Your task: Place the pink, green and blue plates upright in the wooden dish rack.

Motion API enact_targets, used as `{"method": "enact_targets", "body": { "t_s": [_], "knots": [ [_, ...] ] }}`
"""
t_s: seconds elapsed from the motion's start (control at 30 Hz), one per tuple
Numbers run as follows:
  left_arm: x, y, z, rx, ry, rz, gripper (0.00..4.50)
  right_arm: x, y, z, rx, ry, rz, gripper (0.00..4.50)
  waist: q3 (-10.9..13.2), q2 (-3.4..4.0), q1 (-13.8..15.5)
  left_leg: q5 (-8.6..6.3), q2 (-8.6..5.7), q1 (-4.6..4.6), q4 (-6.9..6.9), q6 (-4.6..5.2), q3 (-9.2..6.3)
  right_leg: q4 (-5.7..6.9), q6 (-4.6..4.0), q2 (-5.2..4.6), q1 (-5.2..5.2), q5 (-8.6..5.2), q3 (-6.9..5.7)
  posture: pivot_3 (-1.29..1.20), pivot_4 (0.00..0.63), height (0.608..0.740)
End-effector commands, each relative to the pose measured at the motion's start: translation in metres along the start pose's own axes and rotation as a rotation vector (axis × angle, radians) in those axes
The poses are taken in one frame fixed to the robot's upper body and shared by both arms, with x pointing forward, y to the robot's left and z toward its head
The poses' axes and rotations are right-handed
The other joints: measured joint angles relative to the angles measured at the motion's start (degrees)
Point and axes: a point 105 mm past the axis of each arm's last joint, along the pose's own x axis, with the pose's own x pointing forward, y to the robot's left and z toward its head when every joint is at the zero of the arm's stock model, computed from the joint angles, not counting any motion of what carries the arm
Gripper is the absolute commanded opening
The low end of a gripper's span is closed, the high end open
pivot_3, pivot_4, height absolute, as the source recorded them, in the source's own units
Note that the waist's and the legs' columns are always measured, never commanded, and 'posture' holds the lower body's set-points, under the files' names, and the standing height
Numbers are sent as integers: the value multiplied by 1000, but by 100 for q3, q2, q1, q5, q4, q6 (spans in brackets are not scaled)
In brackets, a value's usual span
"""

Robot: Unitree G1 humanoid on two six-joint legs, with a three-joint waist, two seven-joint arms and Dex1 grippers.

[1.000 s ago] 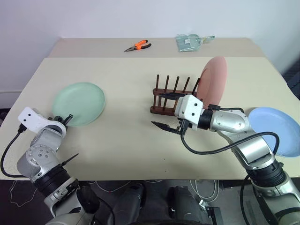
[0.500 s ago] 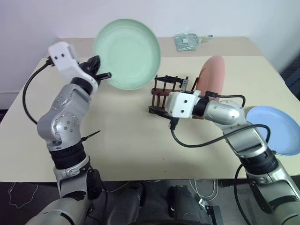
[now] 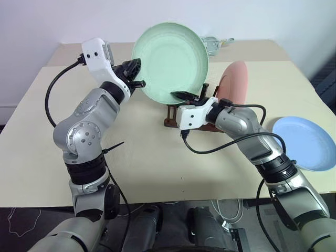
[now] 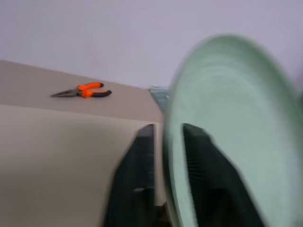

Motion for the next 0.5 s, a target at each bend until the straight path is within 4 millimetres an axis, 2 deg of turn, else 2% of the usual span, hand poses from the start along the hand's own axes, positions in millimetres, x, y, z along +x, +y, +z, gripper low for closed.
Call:
{"method": "enact_targets", "body": {
  "t_s": [0.03,0.07,0.17,0.23,0.3,0.4,0.47,0.5],
  "knots": [
    [-7,-4,35,-39,-173,-22,3027,-2,-13,8,-34,-27,-65,0,0,0,0,0,0,0,0,0,0,0,0,0,0,0,1,0,150,729],
    [-8,-1,42,-53,-212,-6,3535,-2,-13,8,-38,-26,-71,0,1,-1,2,0,0,1,-1,0,2,0,0,0,-1,0,4,0,150,729],
    [-15,22,63,-65,-324,91,3535,-5,-17,7,-31,-19,-106,0,1,-1,3,1,1,0,-2,-1,3,0,-1,2,-3,1,5,0,150,729],
    [-20,36,70,0,-357,146,3535,-9,-21,6,-12,-17,-136,0,1,-1,3,1,1,0,-3,-2,4,-1,-2,2,-3,1,6,0,150,729],
    [-27,52,72,124,-367,203,3535,-18,-31,7,80,-23,-219,0,0,-1,3,2,1,1,-7,-3,6,-1,-2,2,-6,1,8,0,150,729],
    [-34,77,39,382,-228,228,3535,-38,-48,22,368,-131,-341,0,-2,1,3,7,1,13,-40,-5,17,-4,-4,6,-12,2,35,0,150,729],
    [-37,79,0,529,-97,156,3535,-51,-52,33,638,-225,-371,0,-4,2,4,16,2,23,-62,1,19,-6,-5,12,-16,1,53,0,150,729],
    [-40,74,-22,551,-41,88,3535,-57,-53,38,780,-274,-381,0,-3,4,17,16,3,27,-68,1,18,-6,-7,15,-15,1,60,0,150,729]
  ]
}}
